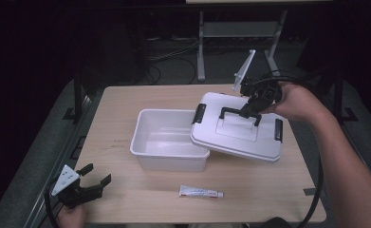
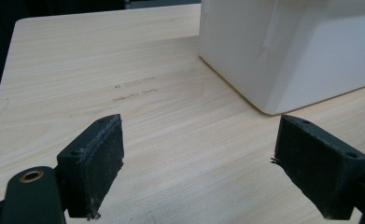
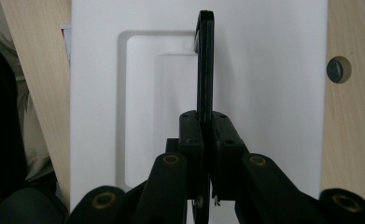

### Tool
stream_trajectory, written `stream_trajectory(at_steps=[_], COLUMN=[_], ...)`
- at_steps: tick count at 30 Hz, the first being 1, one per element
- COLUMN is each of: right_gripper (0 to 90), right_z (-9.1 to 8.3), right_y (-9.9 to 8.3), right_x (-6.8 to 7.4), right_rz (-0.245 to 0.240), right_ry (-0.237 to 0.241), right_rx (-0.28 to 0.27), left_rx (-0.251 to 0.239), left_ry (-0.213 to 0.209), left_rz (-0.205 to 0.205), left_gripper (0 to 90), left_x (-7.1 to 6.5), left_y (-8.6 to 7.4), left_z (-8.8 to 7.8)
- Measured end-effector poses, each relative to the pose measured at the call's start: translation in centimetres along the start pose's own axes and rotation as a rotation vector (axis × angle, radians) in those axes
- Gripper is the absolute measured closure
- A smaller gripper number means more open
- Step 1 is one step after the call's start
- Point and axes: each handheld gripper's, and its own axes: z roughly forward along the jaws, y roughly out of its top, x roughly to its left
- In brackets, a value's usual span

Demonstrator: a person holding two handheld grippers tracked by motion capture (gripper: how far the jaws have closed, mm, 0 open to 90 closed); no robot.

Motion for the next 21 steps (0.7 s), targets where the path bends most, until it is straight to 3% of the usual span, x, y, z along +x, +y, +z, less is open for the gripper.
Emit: stream_trajectory(at_steps=[21], right_gripper=[84.5], right_z=[-0.6], right_y=[-7.6], right_x=[-0.5], right_rz=[0.121], right_ry=[-0.014], right_rx=[-0.014], left_rx=[0.004], left_ry=[0.006], left_rz=[0.001], left_gripper=[15.0], left_x=[0.1], left_y=[0.0], left_z=[0.0])
